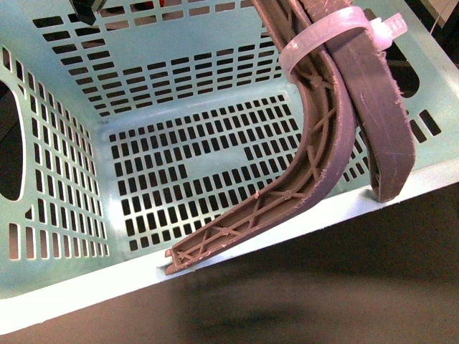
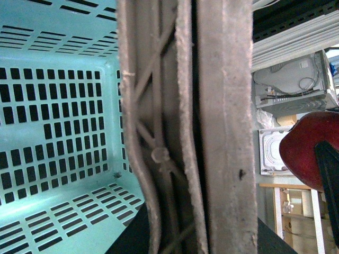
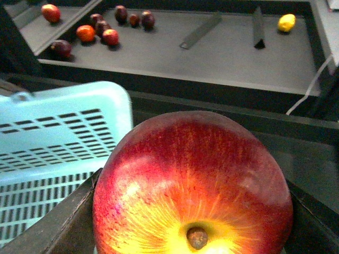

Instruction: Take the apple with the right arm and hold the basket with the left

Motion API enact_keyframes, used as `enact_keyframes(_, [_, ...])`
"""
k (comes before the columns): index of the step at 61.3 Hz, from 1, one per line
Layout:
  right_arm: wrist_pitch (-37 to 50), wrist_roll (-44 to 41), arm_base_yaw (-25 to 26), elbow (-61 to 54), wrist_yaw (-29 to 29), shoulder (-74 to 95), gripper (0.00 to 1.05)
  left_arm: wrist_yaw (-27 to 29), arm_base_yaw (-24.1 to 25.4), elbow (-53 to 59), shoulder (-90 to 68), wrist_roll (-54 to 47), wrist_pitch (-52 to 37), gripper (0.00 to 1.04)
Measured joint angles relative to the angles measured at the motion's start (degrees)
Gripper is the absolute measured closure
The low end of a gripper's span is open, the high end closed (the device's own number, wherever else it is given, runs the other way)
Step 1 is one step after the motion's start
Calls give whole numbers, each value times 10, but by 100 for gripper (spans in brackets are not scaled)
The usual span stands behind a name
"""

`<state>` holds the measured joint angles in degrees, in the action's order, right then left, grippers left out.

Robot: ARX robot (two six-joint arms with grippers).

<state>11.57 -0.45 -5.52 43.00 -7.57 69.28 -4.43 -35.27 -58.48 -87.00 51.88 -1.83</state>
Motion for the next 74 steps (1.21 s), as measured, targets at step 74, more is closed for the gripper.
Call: enact_keyframes(74, [-36,90,-50,-79,114,-82,9,3,0,2,0,0,0,89])
